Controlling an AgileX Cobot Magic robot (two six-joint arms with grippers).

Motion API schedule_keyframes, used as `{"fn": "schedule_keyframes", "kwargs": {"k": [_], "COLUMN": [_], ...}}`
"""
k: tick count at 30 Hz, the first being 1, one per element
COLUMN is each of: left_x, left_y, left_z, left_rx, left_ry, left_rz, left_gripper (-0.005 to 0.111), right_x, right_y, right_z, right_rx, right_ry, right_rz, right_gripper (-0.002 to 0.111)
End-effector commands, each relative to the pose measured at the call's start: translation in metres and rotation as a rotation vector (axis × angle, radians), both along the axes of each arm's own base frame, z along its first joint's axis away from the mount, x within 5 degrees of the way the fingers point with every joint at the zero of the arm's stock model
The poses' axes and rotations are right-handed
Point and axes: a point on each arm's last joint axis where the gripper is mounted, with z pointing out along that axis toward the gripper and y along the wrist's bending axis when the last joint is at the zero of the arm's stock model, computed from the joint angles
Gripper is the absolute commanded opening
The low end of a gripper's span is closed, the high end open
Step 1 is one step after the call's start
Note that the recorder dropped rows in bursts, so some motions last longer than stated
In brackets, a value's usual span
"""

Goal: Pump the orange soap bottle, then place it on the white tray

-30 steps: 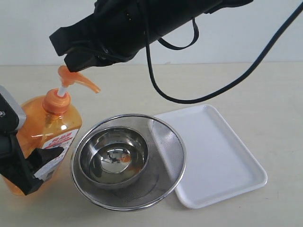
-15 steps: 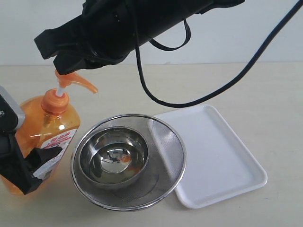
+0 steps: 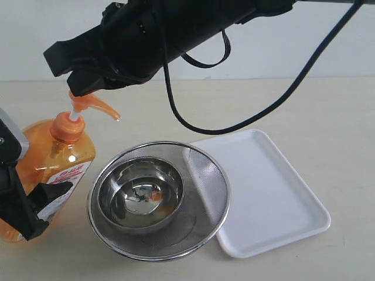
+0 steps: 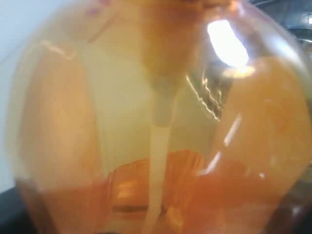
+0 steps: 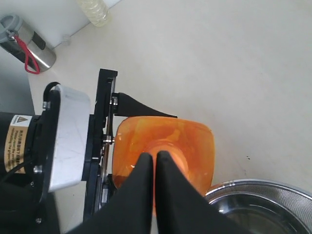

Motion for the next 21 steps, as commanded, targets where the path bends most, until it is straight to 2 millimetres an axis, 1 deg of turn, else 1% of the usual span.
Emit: {"fn": "schedule_keyframes", "kwargs": {"k": [1,4,9,21], "left_x": [0.002,0.002,0.002,0.002], "left_y": [-0.008,-0.008,-0.008,-0.008], "left_z": [0.008,0.008,0.008,0.008], "left_rx": [-0.072,-0.074,-0.075,-0.081], "left_ry": [-0.056,-0.055,-0.057,-0.052], "left_rz": [-0.035,-0.034,-0.035,-0.028], "left_gripper": [0.005,0.005,0.005,0.005], "right_x": [-0.004,-0.004,-0.006,-0.015], "right_y": [0.005,0.005,0.002,-0.011], "right_z": [-0.041,-0.039,-0.029,0.010], "right_rx": [-0.143,-0.139,-0.119,-0.054], "right_ry": [0.083,0.071,0.045,-0.071], "right_rz": [0.085,0.087,0.082,0.063], "right_gripper": [0.000,0.000,0.000,0.000]}}
